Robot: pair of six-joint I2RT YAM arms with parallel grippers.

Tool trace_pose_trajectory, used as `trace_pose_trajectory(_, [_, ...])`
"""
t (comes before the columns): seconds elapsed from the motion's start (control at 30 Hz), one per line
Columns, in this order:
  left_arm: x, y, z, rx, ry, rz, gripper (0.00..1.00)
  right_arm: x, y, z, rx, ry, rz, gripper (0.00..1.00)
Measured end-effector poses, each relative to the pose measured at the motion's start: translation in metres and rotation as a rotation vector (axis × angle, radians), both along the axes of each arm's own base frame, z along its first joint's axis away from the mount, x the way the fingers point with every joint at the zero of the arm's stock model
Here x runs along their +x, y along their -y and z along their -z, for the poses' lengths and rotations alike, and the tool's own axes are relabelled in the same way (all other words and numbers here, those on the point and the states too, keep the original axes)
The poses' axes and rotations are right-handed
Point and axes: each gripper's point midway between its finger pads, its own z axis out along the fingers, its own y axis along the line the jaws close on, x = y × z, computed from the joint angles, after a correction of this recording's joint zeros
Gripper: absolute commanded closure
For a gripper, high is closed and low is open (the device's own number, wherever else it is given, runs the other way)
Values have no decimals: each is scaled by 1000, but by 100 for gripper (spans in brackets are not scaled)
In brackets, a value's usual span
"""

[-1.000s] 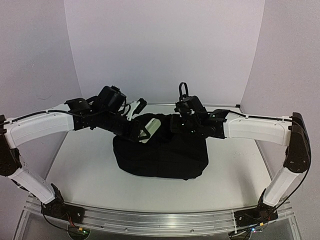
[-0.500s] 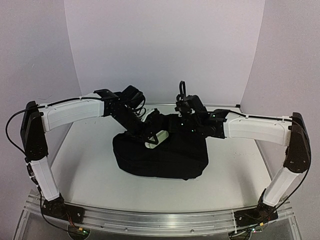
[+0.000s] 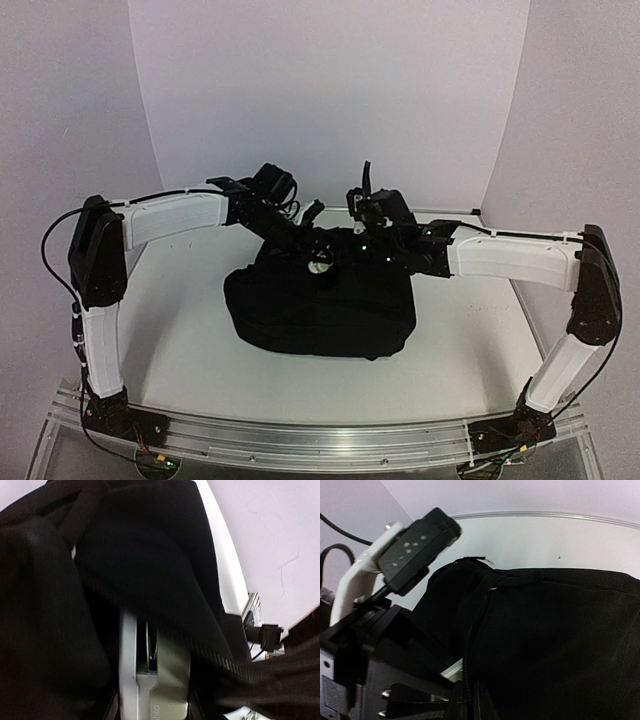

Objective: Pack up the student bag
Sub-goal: Place the stationery in the student bag.

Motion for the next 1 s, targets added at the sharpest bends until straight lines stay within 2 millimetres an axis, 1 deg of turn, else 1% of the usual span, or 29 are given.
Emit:
trace_pose_trajectory(0.1, [11, 9, 4, -27, -12, -34, 77, 0, -2, 0, 21, -4, 0, 100])
trace_pose_trajectory(0.2, [21, 19, 4, -70, -13, -68, 60, 1, -2, 0, 36, -7, 7, 100])
trace_pose_trajectory(0.3, [24, 23, 5, -106, -21, -89, 41, 3, -1, -1, 49, -7, 22, 100])
trace_pose_trajectory(0.4, [26, 23, 10, -123, -24, -106, 27, 5, 0, -2, 59, -7, 37, 100])
trace_pose_trajectory(0.47, [26, 19, 13, -119, -19, -119, 21, 5, 0, -2, 65, -9, 41, 100])
trace_pose_trajectory(0.53, [26, 13, 12, -107, -5, -136, 17, 4, -2, -2, 73, -9, 41, 100])
trace_pose_trajectory(0.63, [23, -3, 5, -86, 28, -170, 13, 1, -6, -4, 87, -7, 29, 100])
trace_pose_trajectory(0.83, [7, -38, -7, -19, 70, -222, 9, -13, -25, -12, 133, -1, -36, 100])
trace_pose_trajectory(0.9, [0, -51, -17, -8, 78, -230, 8, -11, -22, -9, 126, -6, -31, 100])
trace_pose_trajectory(1.0, [-7, -70, -41, -37, 109, -251, 8, -8, -19, -5, 117, -14, -24, 99])
